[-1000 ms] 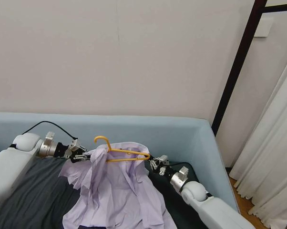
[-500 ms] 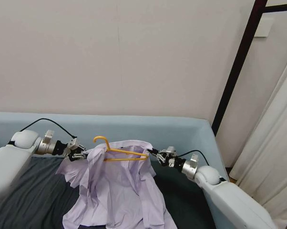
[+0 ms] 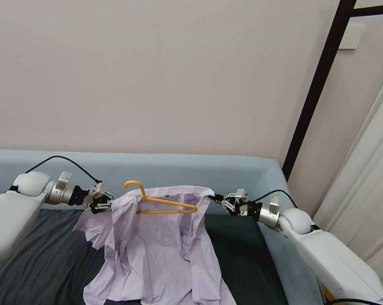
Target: Pick up the clothes from the sofa and hang them on the clothes hanger.
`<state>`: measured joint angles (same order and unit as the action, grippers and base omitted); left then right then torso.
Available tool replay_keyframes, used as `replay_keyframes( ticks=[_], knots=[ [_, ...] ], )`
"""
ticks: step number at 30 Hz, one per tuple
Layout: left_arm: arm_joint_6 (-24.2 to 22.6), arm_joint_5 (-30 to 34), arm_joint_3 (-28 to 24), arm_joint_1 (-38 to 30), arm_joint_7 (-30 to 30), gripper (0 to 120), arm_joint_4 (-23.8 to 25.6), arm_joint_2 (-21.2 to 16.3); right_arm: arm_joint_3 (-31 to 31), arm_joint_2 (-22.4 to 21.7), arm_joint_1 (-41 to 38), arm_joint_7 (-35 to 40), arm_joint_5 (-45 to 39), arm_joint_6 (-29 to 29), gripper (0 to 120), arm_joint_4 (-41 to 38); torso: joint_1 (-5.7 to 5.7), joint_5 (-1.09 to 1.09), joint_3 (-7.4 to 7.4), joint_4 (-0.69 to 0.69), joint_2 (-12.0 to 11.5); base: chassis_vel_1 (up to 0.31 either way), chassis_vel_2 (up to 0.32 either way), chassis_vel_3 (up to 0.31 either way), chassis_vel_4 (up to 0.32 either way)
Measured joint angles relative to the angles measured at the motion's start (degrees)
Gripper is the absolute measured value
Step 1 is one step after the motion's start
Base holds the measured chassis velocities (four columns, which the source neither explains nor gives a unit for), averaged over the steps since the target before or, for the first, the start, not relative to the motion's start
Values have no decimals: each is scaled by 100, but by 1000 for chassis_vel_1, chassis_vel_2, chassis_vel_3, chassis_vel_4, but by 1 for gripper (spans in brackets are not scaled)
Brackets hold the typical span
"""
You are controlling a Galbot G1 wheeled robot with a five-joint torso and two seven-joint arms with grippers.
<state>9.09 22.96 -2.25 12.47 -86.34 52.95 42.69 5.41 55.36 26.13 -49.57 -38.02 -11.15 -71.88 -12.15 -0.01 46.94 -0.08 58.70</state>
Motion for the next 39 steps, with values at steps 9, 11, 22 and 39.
replay_keyframes(
  ticks=[9,11,22,39],
  knots=[
    [-20,-28,-5,-50,174,2,-69,33,-68,-247,30,-906,-475,377,0,-600,0,0,0,-1,0,0,0,0,0],
    [-20,-28,-5,-46,214,2,-66,48,-46,-256,32,-907,-609,381,0,-663,0,0,0,-2,0,0,0,0,0],
    [-407,659,31,476,515,2,758,195,579,143,50,778,-1206,-257,0,-1074,0,0,0,-1,0,0,0,0,0],
    [-373,1190,143,829,1586,2,907,399,877,305,569,1084,-1133,-586,0,-1759,1,0,0,-2,0,0,0,0,0]
  ],
)
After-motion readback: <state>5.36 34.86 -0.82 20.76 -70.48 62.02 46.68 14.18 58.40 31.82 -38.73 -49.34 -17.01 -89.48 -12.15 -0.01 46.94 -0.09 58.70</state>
